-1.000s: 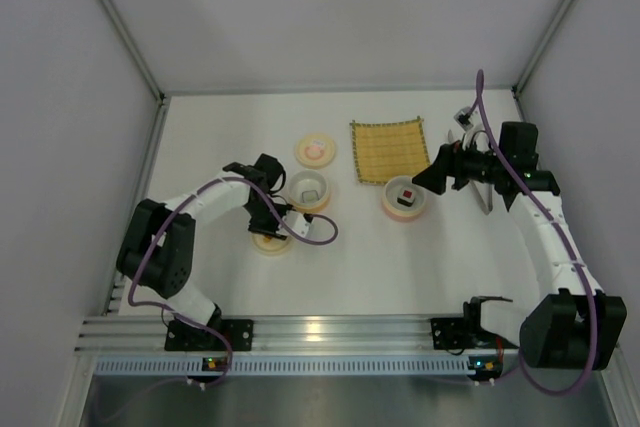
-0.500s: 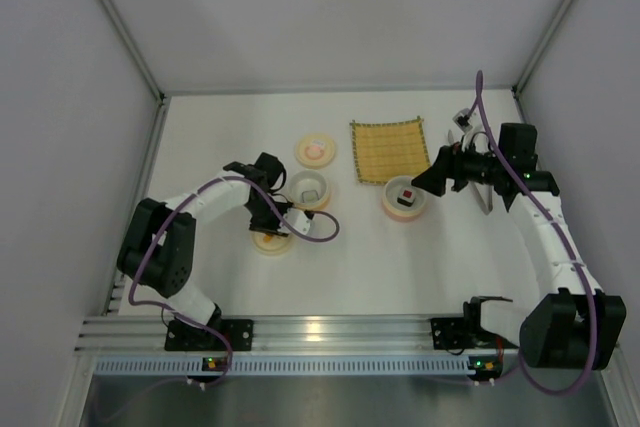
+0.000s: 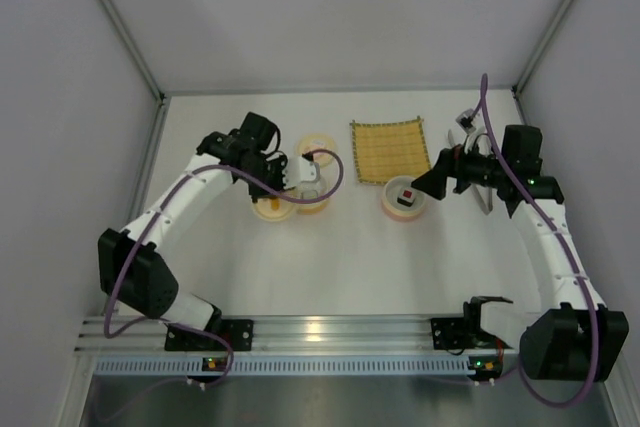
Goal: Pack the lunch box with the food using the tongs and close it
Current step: Pick up the box lid from the center of the board, then close the box lid on the packing box.
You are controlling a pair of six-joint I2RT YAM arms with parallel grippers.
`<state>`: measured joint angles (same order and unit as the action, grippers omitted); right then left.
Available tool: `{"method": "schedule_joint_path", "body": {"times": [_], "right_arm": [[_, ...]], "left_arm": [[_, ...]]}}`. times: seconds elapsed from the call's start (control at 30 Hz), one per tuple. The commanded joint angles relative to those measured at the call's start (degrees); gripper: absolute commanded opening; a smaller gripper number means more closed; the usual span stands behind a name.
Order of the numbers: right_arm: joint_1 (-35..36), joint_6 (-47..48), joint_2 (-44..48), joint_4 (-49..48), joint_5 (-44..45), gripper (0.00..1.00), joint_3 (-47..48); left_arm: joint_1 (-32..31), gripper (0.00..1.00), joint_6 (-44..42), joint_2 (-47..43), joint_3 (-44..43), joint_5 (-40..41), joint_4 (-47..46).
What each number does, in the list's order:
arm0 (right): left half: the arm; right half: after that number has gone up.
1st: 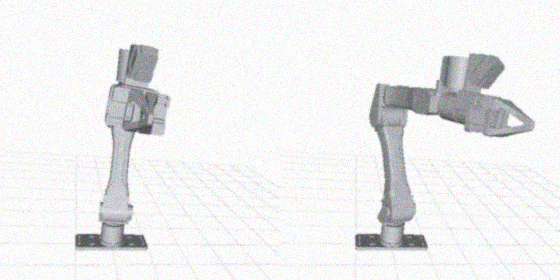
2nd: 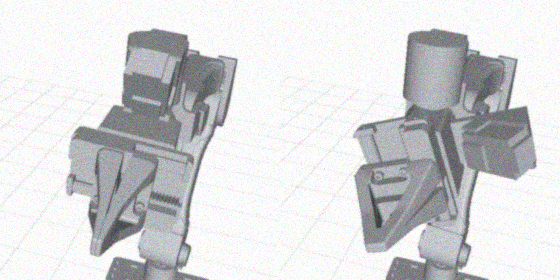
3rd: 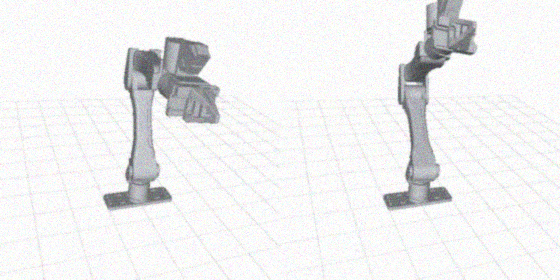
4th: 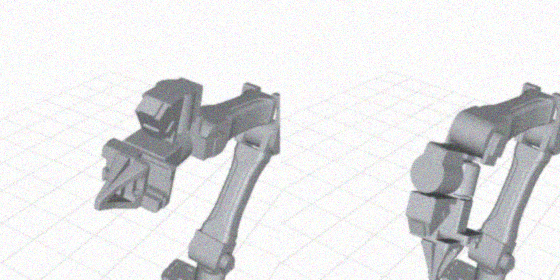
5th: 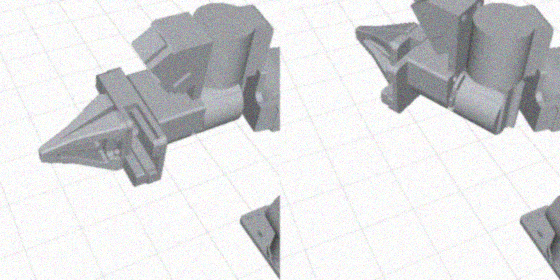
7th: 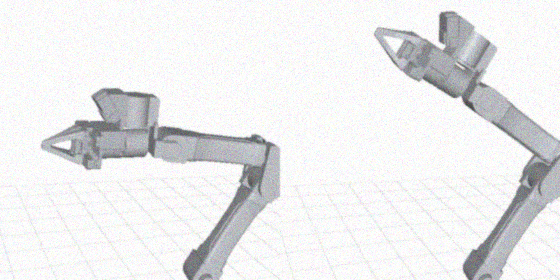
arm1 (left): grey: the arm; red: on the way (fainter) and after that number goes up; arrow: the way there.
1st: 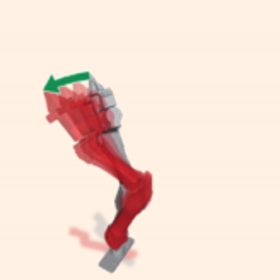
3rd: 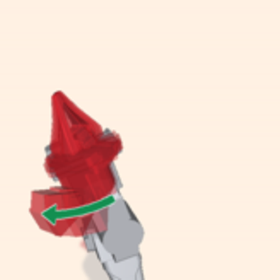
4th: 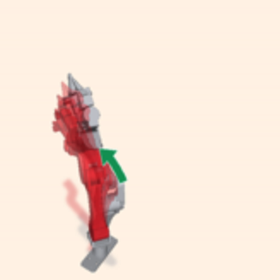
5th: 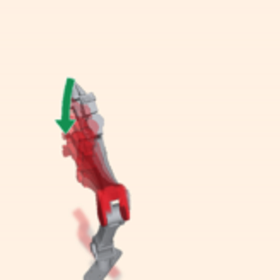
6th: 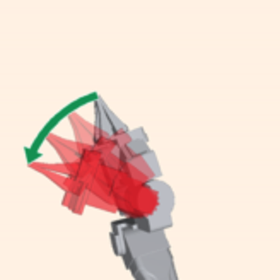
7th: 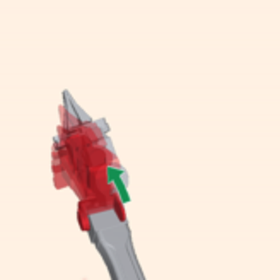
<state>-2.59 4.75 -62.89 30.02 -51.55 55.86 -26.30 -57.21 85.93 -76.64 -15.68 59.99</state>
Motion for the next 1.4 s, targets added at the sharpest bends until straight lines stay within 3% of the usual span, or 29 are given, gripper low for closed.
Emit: {"method": "schedule_joint_path", "body": {"times": [0.0, 0.1, 0.13, 0.23, 0.47, 0.6, 0.97, 1.1, 1.27, 1.37], "right_arm": [[-1.1, -0.4, 1.6, 0.2, 0.9, 0.99, 0.0], [-1.1, -0.7, 1.7, 0.2, 2.4, 0.99, 0.1], [-1.1, -0.8, 1.7, 0.2, 3.3, 0.99, 0.2], [-1.1, -1.0, 2.0, 0.7, 4.1, 0.99, -0.1], [-1.1, -1.1, 4.0, 0.9, 5.3, 0.99, -1.8], [-1.1, -1.0, 4.9, 0.2, 6.1, 0.99, -2.8], [-1.2, -0.9, 4.9, -0.8, 5.2, 0.99, -3.8], [-1.1, -0.9, 4.9, -0.6, 5.1, 0.99, -3.4], [-1.2, -0.6, 5.5, -0.2, 5.1, 0.99, -3.6], [-1.2, -0.3, 6.0, -0.1, 5.2, 0.99, -4.2]], "left_arm": [[-0.3, 0.00, 15.6, -1.5, -12.1, 0.3, 7.2], [-0.4, 0.00, 23.0, 3.2, -19.7, 0.1, 9.1], [-0.3, 0.00, 29.1, 4.1, -23.0, 0.4, 8.0], [-1.1, 0.00, 41.6, 12.3, -30.3, 8.8, 5.9], [-2.1, 0.00, 59.8, 29.3, -47.4, 15.1, 15.2], [-3.1, 0.00, 66.3, 31.9, -44.5, 22.6, 14.6], [-3.0, 0.00, 76.4, 30.7, -41.6, 18.6, 11.7], [-3.0, 0.00, 78.4, 27.6, -35.7, 16.2, 6.4], [-3.0, 0.00, 80.6, 20.7, -23.5, 17.3, -6.8], [-3.0, 0.00, 81.2, 22.4, -26.5, 16.8, -4.8]]}}
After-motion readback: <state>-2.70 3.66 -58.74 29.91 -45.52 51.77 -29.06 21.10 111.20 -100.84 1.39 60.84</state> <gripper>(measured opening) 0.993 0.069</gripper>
